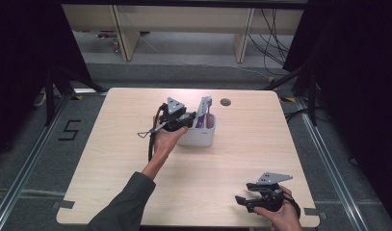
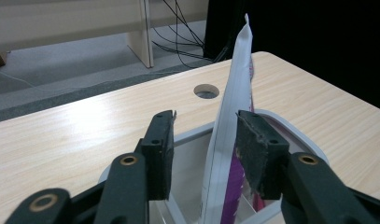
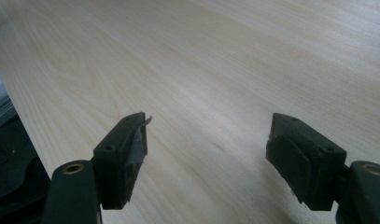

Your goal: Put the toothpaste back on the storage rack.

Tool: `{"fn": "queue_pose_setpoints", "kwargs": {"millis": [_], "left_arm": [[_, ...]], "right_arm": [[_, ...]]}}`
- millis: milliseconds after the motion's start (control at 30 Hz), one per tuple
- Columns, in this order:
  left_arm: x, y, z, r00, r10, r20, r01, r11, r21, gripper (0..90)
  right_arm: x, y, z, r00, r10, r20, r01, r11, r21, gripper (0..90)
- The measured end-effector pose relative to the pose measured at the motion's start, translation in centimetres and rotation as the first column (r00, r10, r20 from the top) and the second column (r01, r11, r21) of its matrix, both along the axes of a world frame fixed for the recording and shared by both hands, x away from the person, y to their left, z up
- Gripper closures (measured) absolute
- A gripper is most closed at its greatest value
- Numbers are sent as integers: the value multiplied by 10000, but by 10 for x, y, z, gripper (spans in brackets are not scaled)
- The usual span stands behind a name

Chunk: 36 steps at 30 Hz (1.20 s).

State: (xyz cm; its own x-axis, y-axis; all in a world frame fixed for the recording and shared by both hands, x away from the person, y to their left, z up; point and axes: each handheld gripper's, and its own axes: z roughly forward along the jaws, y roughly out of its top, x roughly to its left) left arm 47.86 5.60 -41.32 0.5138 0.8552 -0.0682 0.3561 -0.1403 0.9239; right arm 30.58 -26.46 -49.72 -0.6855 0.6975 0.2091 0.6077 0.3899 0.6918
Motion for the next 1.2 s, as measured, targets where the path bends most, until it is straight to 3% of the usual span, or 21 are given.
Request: {"fn": "queue_pose_setpoints", "kwargs": {"millis": [400,800,1200], "left_arm": [[-11,8,8,9987,-395,-335,395,9992,10,394],[-21,20,10,9979,-505,-402,504,9987,-54,351],[-25,30,10,9971,-555,-513,545,9983,-207,315]], "right_arm": [[1,0,0,10000,48,23,-48,10000,-8,294],[1,0,-1,9997,106,202,-105,9999,-57,294],[0,0,0,10000,-48,-15,48,10000,-25,294]]}}
